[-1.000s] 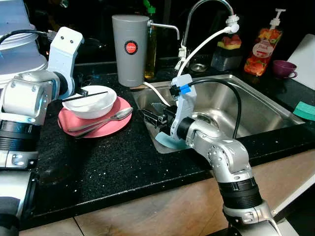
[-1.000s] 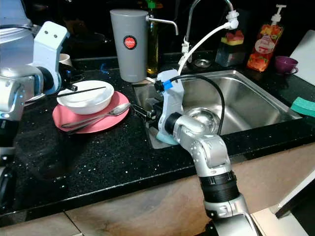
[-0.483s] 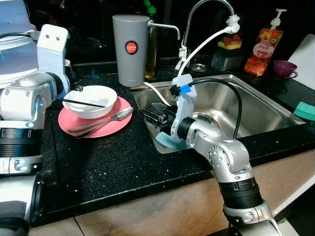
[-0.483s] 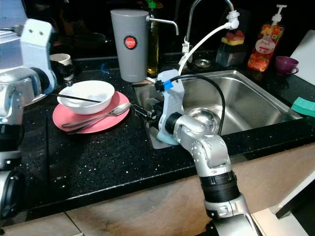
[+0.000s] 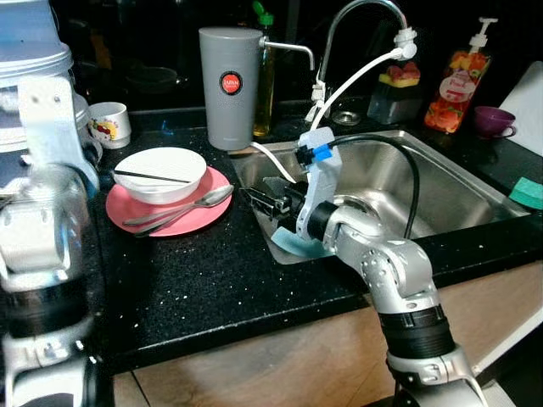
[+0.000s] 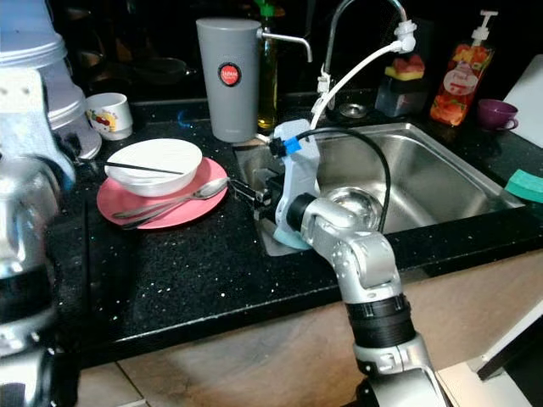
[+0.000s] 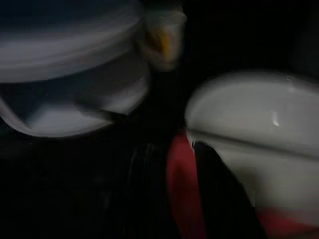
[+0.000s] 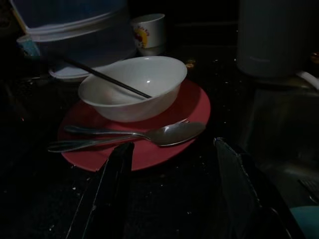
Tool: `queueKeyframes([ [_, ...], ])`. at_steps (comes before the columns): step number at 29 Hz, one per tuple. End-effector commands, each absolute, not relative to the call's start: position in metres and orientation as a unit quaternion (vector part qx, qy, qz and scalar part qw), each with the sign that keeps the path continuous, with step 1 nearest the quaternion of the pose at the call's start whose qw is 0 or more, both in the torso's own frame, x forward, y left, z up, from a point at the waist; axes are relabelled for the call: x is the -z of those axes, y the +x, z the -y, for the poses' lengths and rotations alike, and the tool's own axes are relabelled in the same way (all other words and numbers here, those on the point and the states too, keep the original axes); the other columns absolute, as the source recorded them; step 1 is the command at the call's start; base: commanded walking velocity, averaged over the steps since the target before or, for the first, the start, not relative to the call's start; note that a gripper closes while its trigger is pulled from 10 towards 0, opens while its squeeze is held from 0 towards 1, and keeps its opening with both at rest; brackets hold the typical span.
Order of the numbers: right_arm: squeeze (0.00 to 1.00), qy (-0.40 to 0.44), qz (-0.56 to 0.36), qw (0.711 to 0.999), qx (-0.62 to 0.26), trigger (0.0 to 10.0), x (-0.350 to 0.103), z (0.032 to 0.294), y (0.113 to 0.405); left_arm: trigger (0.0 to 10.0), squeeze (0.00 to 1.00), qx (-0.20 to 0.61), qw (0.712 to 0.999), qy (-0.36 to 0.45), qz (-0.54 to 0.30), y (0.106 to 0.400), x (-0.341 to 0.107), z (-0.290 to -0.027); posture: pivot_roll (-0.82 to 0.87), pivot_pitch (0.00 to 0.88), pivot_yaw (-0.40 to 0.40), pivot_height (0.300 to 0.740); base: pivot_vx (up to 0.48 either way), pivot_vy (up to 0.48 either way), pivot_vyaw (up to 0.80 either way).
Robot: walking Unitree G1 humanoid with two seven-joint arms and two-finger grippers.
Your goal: Kitchen organization
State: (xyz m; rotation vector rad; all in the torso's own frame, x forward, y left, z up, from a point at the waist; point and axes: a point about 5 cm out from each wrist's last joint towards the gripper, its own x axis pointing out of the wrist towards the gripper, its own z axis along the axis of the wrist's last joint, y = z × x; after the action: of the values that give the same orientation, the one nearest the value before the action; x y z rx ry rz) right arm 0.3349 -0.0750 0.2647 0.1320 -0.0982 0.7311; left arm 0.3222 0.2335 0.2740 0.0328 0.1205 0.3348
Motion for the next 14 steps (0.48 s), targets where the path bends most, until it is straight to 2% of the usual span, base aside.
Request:
queueKeyframes([
  [1,0.0,0.073,0.047,0.928,-0.363,10.0,-0.268,0.075,0.335,10.0,0.0,-0.178,0.981,0.013,-0.069,0.316,-0.269,-0.232,-0.01,0.032,0.004,0.74,0.0,0.0,0.0],
  [6,0.0,0.064,0.037,0.924,-0.376,10.0,-0.264,0.075,0.334,10.0,0.0,-0.189,0.976,-0.018,-0.106,0.301,-0.246,-0.222,-0.01,0.037,0.001,0.74,0.0,0.0,0.0],
  [14,0.0,0.06,0.032,0.921,-0.384,10.0,-0.262,0.075,0.332,10.0,0.0,-0.217,0.965,-0.038,-0.143,0.281,-0.233,-0.227,-0.01,0.042,0.012,0.74,0.0,0.0,0.0],
])
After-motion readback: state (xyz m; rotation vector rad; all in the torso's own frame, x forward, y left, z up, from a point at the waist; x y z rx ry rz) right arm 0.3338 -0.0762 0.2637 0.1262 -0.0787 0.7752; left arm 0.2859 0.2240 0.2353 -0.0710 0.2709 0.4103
